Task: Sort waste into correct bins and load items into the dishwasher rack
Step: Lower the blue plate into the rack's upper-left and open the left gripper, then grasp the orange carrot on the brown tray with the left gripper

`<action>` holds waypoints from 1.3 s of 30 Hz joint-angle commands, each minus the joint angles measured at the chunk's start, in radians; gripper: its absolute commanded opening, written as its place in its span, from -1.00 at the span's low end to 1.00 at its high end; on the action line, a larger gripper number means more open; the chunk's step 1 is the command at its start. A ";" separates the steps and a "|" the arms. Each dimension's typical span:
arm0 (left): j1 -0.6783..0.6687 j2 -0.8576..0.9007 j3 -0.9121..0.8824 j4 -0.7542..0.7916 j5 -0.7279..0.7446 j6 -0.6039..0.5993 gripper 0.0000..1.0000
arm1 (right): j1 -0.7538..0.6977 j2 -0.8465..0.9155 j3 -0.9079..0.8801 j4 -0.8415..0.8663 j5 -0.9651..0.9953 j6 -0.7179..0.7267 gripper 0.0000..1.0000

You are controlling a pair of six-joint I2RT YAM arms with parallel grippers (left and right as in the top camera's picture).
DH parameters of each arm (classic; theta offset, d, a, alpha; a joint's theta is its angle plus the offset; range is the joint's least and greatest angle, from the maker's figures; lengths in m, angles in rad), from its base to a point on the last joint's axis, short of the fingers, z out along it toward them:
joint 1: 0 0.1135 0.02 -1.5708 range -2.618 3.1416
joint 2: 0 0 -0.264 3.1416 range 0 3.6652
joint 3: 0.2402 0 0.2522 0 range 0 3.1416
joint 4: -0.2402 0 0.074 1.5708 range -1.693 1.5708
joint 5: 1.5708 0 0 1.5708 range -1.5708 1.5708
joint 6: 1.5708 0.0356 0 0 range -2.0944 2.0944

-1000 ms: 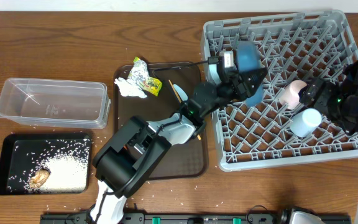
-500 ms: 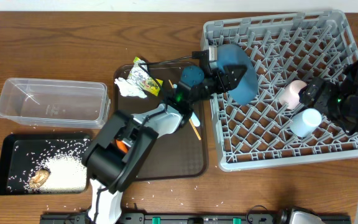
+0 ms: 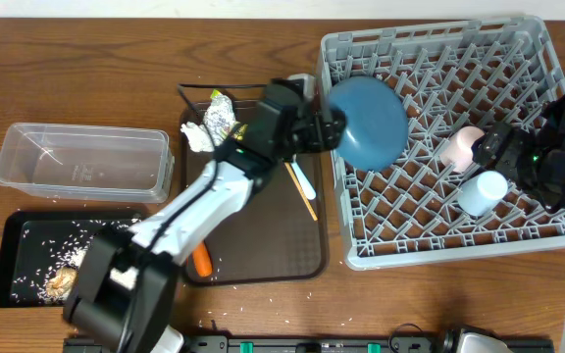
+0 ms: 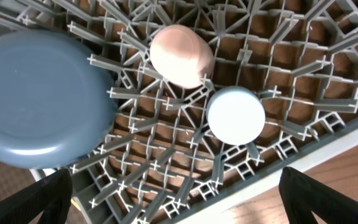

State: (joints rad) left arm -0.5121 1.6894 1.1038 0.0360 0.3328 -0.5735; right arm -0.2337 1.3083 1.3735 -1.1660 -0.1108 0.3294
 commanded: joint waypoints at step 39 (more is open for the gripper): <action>0.171 -0.219 -0.297 -0.902 -0.413 -0.121 0.38 | 0.052 -0.001 0.005 0.055 -0.188 -0.137 0.98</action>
State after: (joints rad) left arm -0.3458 1.4700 0.8379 -0.8886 -0.0555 -0.6624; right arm -0.1959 1.3083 1.3731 -1.1103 -0.2863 0.2142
